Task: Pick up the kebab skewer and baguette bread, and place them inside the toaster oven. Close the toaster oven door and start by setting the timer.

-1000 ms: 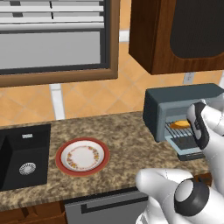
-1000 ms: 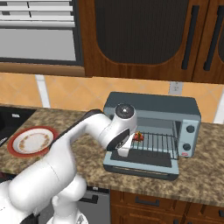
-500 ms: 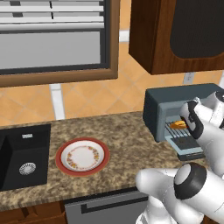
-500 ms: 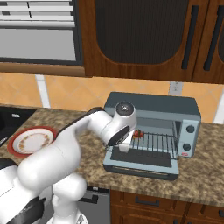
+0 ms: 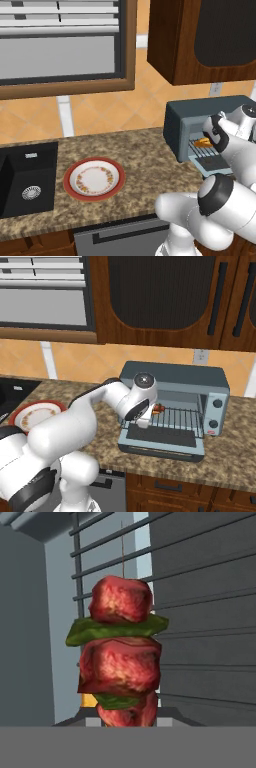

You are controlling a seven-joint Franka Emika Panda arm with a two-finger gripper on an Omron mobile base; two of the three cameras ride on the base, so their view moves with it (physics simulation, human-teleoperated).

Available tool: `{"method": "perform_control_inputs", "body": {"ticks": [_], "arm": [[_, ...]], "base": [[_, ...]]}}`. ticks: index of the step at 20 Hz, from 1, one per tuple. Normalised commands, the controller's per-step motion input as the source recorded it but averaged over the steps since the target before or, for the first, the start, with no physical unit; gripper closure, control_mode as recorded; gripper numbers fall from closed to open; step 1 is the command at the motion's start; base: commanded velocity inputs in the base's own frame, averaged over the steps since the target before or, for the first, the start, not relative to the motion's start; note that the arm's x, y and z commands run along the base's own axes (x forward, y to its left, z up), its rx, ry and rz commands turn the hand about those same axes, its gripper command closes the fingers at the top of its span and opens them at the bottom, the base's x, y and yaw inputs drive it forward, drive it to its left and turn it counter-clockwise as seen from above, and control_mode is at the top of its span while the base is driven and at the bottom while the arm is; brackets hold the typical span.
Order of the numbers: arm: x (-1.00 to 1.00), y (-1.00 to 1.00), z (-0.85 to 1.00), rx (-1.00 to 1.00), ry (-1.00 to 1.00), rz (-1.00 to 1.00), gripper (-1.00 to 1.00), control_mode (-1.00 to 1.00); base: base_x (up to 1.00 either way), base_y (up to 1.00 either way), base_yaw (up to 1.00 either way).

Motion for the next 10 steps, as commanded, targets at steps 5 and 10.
{"method": "perform_control_inputs", "body": {"ticks": [5,10], "arm": [[0.09,-0.02,-0.01,0.00,0.00,0.00,1.00,-1.00],[0.11,0.00,0.00,0.00,0.04,0.00,1.00,-1.00]], "base": [[0.00,0.00,0.00],[0.00,0.00,0.00]]}}
